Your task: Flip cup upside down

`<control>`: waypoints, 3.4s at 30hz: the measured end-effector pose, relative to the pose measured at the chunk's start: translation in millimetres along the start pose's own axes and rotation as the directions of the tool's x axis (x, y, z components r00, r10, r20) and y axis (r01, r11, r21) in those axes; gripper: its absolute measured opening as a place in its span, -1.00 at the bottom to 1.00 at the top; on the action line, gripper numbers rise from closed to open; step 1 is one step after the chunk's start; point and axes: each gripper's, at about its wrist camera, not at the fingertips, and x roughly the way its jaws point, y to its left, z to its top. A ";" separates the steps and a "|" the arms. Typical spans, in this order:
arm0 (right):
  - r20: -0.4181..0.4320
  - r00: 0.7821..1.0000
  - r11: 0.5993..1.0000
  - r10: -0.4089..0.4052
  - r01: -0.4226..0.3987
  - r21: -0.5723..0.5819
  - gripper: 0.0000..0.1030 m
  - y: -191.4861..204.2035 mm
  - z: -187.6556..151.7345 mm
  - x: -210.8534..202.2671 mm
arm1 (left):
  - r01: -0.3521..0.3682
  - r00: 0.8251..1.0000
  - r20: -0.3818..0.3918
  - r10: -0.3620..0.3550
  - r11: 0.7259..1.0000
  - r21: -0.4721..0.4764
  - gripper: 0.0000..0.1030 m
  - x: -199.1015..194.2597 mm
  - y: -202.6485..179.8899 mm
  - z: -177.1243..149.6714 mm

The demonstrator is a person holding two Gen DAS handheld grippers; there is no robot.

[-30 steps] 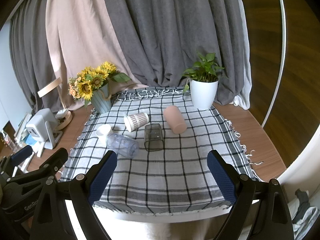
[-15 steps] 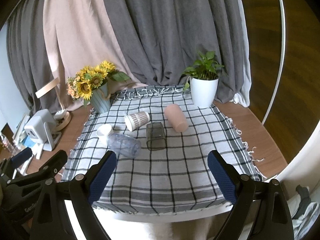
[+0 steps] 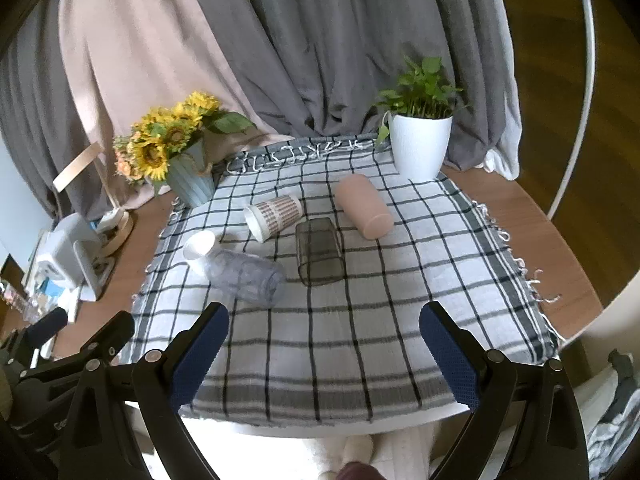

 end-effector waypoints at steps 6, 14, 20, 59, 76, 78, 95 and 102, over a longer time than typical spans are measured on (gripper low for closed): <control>-0.029 1.000 0.998 0.010 -0.009 0.057 0.87 -11.1 31.4 44.2 | 0.042 0.997 -0.069 -0.040 0.999 0.031 0.99 46.3 -13.1 37.8; -0.097 0.995 0.986 -0.015 0.031 0.163 0.87 -23.2 61.6 93.5 | 0.084 0.987 -0.154 -0.054 0.977 0.198 0.99 104.6 -38.4 85.0; -0.137 0.988 0.951 -0.064 0.102 0.293 0.87 -30.6 73.0 122.0 | 0.159 0.974 -0.208 -0.087 0.919 0.362 0.99 148.6 -58.5 117.8; -0.329 0.917 0.730 -0.226 0.384 0.565 0.87 -29.7 78.6 205.4 | 0.464 0.804 -0.584 -0.111 0.731 0.500 0.29 339.6 -111.7 138.5; -0.303 0.922 0.766 -0.243 0.374 0.523 0.87 -29.1 78.1 189.2 | 0.412 0.868 -0.444 -0.224 0.824 0.389 0.28 288.5 -78.4 156.2; -0.289 0.925 0.777 -0.246 0.367 0.512 0.87 -31.1 79.1 184.3 | 0.402 0.879 -0.417 -0.231 0.830 0.388 0.28 270.5 -75.9 156.9; -0.245 0.959 0.915 -0.144 0.223 0.336 0.87 -122.3 82.5 131.7 | 0.347 0.902 -0.315 -0.297 0.930 0.117 0.28 157.2 -139.5 104.6; -0.239 0.962 0.959 -0.134 0.187 0.215 0.87 -164.1 76.8 114.8 | 0.328 0.900 -0.307 -0.308 0.945 0.014 0.25 135.3 -173.1 67.9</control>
